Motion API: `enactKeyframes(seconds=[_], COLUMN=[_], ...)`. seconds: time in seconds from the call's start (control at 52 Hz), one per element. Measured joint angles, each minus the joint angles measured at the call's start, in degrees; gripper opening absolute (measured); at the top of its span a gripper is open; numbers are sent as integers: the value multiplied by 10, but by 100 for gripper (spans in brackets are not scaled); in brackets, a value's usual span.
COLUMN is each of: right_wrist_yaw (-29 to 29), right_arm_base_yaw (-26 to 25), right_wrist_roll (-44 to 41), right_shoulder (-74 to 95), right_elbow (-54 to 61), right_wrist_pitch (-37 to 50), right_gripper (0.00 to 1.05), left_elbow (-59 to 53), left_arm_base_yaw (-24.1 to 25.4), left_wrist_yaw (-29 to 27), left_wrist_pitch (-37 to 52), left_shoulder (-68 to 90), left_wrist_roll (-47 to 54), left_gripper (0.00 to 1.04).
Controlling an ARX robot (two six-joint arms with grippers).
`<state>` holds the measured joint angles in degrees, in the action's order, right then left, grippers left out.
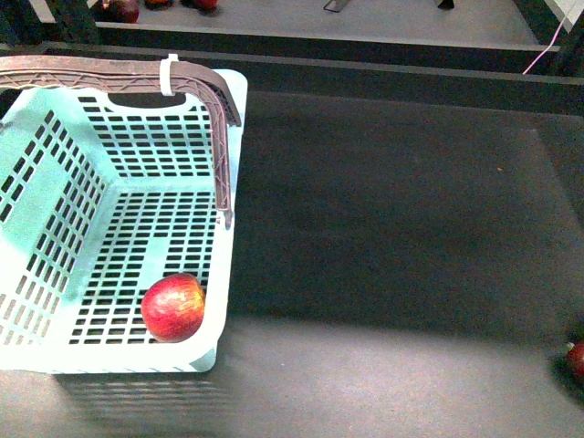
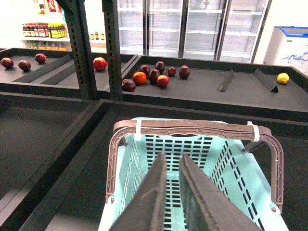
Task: Pick apple with right arm and hold basket with left
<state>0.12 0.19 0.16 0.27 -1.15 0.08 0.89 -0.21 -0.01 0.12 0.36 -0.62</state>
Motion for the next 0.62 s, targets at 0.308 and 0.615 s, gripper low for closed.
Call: enactKeyframes(seconds=[0.308, 0.615], right_wrist_yaw=[0, 0], right_arm_base_yaw=[0, 0], right_wrist_roll=[0, 0], right_shoulder=[0, 0], right_elbow=[0, 0], right_wrist_pitch=[0, 0], right_gripper=[96, 96], left_elbow=[0, 0], left_arm_base_yaw=[0, 0], left_wrist_yaw=[0, 0], left_wrist_pitch=[0, 0], left_shoulder=[0, 0], left_wrist_roll=[0, 1], left_gripper=[75, 98])
